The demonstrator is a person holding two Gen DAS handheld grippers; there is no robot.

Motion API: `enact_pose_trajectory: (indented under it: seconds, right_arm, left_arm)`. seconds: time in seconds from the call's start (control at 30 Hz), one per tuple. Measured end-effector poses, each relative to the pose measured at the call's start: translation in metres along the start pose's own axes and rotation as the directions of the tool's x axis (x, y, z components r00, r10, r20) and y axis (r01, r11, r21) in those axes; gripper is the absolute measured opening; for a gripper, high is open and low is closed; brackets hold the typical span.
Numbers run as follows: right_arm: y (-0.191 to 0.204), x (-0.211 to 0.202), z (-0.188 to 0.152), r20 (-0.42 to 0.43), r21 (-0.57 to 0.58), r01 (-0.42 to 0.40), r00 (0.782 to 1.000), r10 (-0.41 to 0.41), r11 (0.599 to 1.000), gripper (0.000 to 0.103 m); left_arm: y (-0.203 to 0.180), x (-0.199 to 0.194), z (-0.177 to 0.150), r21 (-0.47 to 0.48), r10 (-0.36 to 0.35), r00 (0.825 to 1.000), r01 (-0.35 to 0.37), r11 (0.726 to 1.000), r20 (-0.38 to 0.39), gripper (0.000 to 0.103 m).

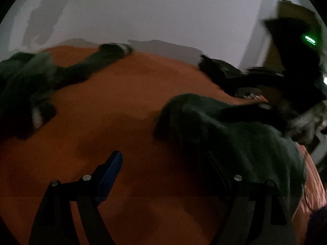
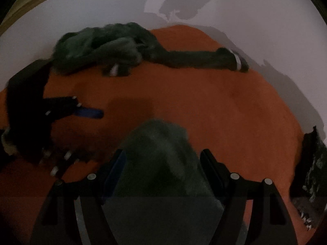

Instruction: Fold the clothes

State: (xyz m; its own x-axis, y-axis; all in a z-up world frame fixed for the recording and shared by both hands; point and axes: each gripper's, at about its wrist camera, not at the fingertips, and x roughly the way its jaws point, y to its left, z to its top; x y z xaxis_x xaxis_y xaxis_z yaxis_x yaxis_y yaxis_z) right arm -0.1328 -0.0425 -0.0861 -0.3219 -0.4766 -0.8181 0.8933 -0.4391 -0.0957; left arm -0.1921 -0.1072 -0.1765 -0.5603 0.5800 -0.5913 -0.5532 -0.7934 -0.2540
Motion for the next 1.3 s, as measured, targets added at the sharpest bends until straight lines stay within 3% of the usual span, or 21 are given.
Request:
enact_pose_trajectory:
  seconds: [0.1,0.13,0.17,0.2,0.33,0.47,0.53,0.6,0.63,0.67,0.77,0.83,0.9,0.93,0.97,1.03,1.1,1.23,1.27,1.3]
  right_arm:
    - [-0.017,0.025,0.009,-0.033,0.101,-0.045,0.998,0.049,0.994,0.073]
    - [-0.022,0.033,0.011,-0.042,0.137,-0.072,0.996,0.078,0.988,0.067]
    - [-0.026,0.040,0.011,-0.055,0.171,-0.112,0.991,0.123,0.979,0.034]
    - [-0.029,0.047,0.011,-0.069,0.198,-0.145,0.984,0.162,0.969,0.015]
    - [-0.037,0.042,0.007,-0.104,0.249,-0.212,0.964,0.243,0.945,0.012]
    - [-0.070,0.047,0.012,-0.161,0.458,-0.320,0.887,0.432,0.829,0.019]
    - [-0.077,0.045,0.023,-0.152,0.479,-0.321,0.886,0.437,0.817,0.033]
    - [-0.067,0.038,0.040,-0.127,0.372,-0.317,0.914,0.386,0.873,0.068]
    - [-0.060,0.035,0.048,-0.116,0.309,-0.318,0.923,0.368,0.896,0.069]
    - [-0.051,0.035,0.054,-0.119,0.249,-0.323,0.926,0.359,0.913,0.069]
    - [-0.013,0.054,0.059,-0.264,0.089,-0.336,0.900,0.348,0.938,0.067]
    - [-0.003,0.075,0.052,-0.359,0.056,-0.290,0.887,0.290,0.955,0.044]
    - [-0.014,0.091,0.045,-0.392,0.141,-0.266,0.869,0.300,0.954,0.016]
    - [-0.024,0.093,0.044,-0.379,0.219,-0.275,0.860,0.342,0.936,0.015]
    - [-0.037,0.090,0.044,-0.337,0.323,-0.298,0.851,0.403,0.898,0.014]
    - [-0.068,0.081,0.037,-0.185,0.556,-0.363,0.823,0.538,0.747,0.013]
    - [-0.091,0.081,0.024,-0.079,0.701,-0.378,0.802,0.593,0.604,0.012]
    - [-0.094,0.082,0.018,-0.154,0.703,-0.295,0.825,0.543,0.647,0.012]
    - [-0.092,0.081,0.021,-0.182,0.681,-0.276,0.834,0.522,0.678,0.016]
    - [-0.081,0.074,0.034,-0.227,0.606,-0.257,0.851,0.473,0.753,0.020]
  left_arm:
    - [-0.001,0.015,0.011,0.014,-0.045,0.999,0.045,0.999,-0.018,0.082]
    - [-0.002,0.018,0.014,0.015,-0.055,0.998,0.055,0.998,-0.021,0.082]
    - [-0.002,0.018,0.015,0.013,-0.060,0.998,0.060,0.998,-0.018,0.082]
    - [-0.003,0.017,0.013,0.009,-0.063,0.998,0.063,0.998,-0.007,0.082]
    - [-0.004,0.013,0.002,-0.009,-0.091,0.996,0.091,0.996,0.012,0.082]
    - [-0.009,0.014,0.005,-0.008,-0.118,0.993,0.118,0.993,0.014,0.082]
    - [-0.008,0.016,0.008,-0.045,-0.137,0.990,0.139,0.989,0.032,0.082]
    - [-0.004,0.021,0.011,-0.094,-0.159,0.987,0.161,0.982,0.035,0.082]
    - [-0.001,0.024,0.011,-0.124,-0.169,0.985,0.171,0.977,0.029,0.082]
    - [0.001,0.026,0.011,-0.146,-0.176,0.984,0.178,0.973,0.024,0.082]
    - [0.002,0.021,0.007,-0.165,-0.173,0.984,0.177,0.970,0.038,0.082]
    - [0.001,0.016,0.005,-0.173,-0.170,0.984,0.175,0.969,0.047,0.082]
    - [-0.003,0.012,0.001,-0.175,-0.171,0.984,0.177,0.969,0.052,0.082]
    - [-0.008,0.011,-0.002,-0.179,-0.174,0.983,0.181,0.967,0.051,0.082]
    - [-0.013,0.010,-0.006,-0.186,-0.178,0.983,0.184,0.965,0.049,0.082]
    - [-0.021,0.009,-0.014,-0.200,-0.193,0.980,0.198,0.959,0.045,0.082]
    - [-0.035,0.010,-0.026,-0.221,-0.211,0.977,0.213,0.952,0.035,0.082]
    - [-0.065,0.006,-0.049,-0.238,-0.180,0.984,0.172,0.956,-0.014,0.082]
    - [-0.070,0.001,-0.052,-0.247,-0.176,0.984,0.168,0.954,-0.013,0.082]
    - [-0.073,-0.004,-0.056,-0.261,-0.171,0.985,0.160,0.952,-0.018,0.082]
